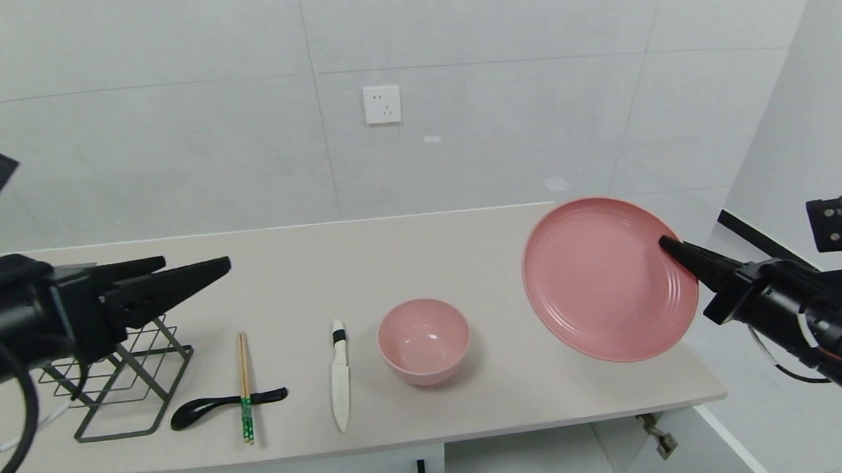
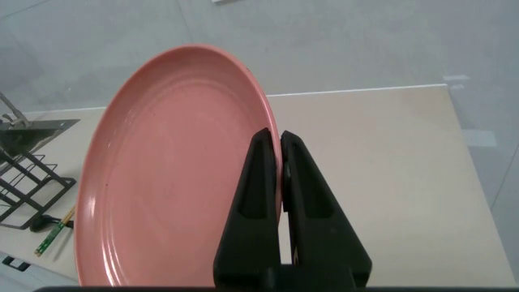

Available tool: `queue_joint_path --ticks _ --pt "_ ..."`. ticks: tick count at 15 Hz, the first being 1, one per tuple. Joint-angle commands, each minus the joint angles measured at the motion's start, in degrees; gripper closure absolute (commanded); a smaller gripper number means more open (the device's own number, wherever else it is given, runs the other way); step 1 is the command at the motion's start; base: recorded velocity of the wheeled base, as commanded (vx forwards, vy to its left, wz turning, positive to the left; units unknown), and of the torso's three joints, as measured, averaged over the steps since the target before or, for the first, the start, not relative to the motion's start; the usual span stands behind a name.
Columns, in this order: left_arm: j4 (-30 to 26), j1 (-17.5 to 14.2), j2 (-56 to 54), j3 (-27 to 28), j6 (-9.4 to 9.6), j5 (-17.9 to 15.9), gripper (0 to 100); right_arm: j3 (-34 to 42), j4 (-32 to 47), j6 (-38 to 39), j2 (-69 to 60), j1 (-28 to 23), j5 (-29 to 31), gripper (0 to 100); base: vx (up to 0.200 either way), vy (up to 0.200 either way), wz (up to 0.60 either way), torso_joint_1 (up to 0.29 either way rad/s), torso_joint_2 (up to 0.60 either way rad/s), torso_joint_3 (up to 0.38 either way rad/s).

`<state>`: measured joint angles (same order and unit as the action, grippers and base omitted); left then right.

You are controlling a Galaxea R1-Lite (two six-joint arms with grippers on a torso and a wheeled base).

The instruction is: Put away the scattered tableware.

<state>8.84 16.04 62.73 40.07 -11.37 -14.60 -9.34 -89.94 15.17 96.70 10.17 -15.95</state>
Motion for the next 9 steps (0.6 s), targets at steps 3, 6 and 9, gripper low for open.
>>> queue_joint_path --ticks 3,6,9 --pt "-0.66 3.29 11.62 2.12 -0.58 0.37 0 0.99 -0.06 0.04 -0.19 0.20 -0.05 100 0.000 0.000 0.00 0.000 0.00 0.000" --pt "4.70 1.62 20.15 4.49 4.96 0.45 0 0.90 -0.06 0.13 -0.19 0.12 -0.05 100 0.000 0.000 0.00 0.000 0.00 0.000" --pt "14.36 1.45 27.53 4.93 12.25 0.28 0 0.90 -0.06 0.04 -0.02 0.20 -0.05 100 0.000 0.000 0.00 0.000 0.00 0.000"
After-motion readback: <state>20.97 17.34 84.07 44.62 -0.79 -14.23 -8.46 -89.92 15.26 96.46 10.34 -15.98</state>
